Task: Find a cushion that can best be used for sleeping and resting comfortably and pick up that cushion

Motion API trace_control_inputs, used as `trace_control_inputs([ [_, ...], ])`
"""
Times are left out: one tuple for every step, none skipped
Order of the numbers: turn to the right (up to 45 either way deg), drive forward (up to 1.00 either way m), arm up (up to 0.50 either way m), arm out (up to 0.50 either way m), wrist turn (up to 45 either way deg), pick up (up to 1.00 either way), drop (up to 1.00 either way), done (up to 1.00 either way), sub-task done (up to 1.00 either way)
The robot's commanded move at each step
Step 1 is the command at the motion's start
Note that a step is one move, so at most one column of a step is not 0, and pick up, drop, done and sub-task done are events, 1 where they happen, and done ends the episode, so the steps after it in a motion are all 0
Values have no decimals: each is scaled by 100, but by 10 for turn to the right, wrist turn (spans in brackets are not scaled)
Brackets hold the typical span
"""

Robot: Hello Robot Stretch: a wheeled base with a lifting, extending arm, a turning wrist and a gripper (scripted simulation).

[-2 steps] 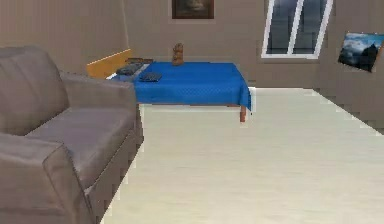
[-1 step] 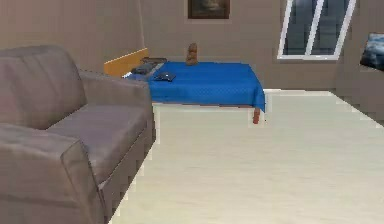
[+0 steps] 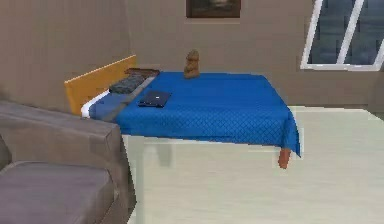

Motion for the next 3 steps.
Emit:
trace_control_inputs([
  [0,100,0,0,0,0,0,0,0],
  [90,0,0,0,0,0,0,0,0],
  [0,15,0,0,0,0,0,0,0],
])
